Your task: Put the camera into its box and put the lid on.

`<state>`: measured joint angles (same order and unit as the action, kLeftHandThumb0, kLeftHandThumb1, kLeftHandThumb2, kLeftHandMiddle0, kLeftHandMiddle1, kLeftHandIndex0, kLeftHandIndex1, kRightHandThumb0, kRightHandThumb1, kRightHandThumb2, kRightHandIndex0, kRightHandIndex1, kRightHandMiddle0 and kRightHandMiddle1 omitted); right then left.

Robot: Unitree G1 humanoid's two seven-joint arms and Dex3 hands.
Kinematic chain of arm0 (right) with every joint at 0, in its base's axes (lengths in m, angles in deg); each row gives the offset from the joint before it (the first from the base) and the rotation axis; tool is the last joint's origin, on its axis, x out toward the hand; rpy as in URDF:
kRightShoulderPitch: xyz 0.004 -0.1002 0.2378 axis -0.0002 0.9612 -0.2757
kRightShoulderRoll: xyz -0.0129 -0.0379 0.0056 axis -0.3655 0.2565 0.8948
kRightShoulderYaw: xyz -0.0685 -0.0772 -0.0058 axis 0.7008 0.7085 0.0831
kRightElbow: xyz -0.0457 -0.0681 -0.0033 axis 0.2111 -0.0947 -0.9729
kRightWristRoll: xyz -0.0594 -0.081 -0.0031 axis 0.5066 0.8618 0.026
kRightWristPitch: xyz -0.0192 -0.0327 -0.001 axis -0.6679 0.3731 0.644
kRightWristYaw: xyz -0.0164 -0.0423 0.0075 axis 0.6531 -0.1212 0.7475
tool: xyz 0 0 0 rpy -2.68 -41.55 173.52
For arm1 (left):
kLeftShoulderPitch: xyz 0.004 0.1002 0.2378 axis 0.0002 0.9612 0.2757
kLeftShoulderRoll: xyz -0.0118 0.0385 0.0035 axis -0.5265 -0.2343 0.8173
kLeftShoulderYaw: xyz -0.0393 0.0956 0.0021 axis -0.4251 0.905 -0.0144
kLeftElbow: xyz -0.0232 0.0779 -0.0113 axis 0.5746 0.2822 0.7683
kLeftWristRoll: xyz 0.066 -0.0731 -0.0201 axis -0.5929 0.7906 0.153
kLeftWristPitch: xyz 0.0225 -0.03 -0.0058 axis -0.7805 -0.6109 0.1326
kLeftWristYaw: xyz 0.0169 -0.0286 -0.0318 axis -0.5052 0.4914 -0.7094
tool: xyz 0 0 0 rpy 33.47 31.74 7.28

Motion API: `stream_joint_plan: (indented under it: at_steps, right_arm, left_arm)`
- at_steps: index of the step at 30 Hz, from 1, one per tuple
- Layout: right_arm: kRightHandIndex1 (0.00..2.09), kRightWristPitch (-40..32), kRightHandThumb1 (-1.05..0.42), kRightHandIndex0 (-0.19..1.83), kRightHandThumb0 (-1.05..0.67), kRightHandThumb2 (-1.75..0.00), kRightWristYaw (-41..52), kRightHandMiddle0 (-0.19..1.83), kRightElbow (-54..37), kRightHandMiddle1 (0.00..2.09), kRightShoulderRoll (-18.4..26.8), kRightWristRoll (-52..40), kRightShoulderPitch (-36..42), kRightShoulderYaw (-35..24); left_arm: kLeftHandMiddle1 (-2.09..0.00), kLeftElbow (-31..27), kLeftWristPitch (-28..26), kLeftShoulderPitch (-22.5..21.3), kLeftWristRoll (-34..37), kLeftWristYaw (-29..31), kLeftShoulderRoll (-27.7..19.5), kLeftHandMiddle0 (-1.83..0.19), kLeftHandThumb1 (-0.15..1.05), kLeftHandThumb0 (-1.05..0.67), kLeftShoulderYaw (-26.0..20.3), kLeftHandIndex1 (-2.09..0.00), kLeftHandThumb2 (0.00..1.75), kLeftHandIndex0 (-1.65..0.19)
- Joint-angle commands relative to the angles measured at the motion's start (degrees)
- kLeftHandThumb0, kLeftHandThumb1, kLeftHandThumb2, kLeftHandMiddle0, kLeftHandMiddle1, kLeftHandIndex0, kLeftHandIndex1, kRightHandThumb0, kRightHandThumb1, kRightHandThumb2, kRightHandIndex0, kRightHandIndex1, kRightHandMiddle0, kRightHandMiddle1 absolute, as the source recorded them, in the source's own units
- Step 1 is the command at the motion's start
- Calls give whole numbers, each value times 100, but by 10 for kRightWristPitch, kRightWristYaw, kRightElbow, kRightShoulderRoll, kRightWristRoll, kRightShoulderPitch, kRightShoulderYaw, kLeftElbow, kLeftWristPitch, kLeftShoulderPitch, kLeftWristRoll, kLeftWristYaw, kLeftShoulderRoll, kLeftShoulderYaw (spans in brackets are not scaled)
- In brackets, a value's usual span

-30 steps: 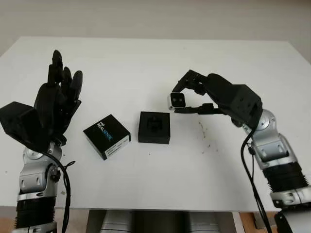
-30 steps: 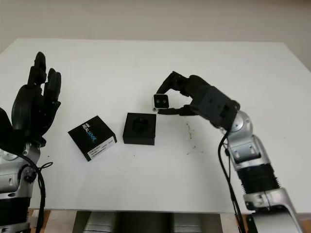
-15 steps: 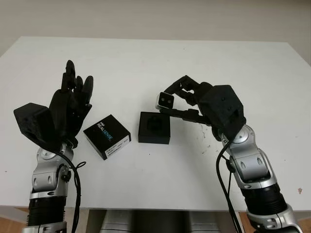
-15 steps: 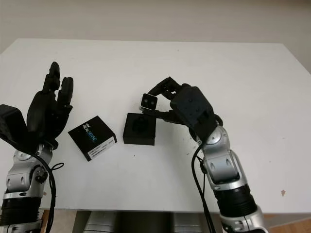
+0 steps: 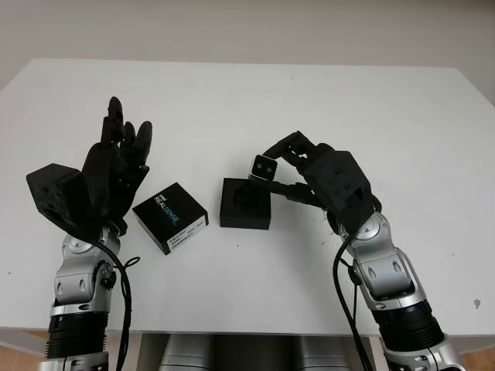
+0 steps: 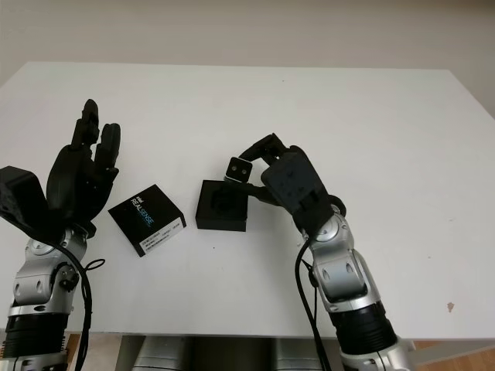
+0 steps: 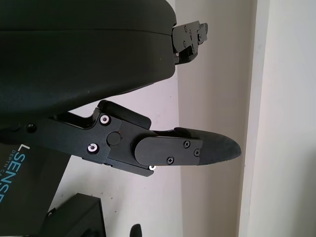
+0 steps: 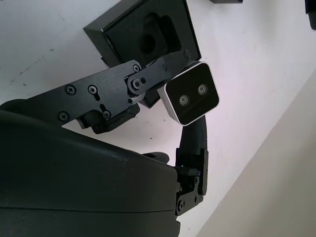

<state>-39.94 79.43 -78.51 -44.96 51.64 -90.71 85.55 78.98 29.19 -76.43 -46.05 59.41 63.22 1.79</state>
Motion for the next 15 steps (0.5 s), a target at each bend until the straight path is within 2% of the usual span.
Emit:
stream_joint_plan:
  at_steps: [1, 15]
  right_arm:
    - [6, 24, -96, 32, -36, -5, 9, 21, 10, 185, 7, -3, -6, 3]
    - [5, 52, -93, 31, -37, -5, 101, 28, 55, 170, 35, -9, -43, 17]
  left_arm:
    - [-1, -14, -1, -2, 3, -3, 2, 19, 105, -69, -4, -3, 33, 19]
    - [-2, -22, -2, -1, -6, -6, -3, 19, 105, -69, -3, -2, 34, 19]
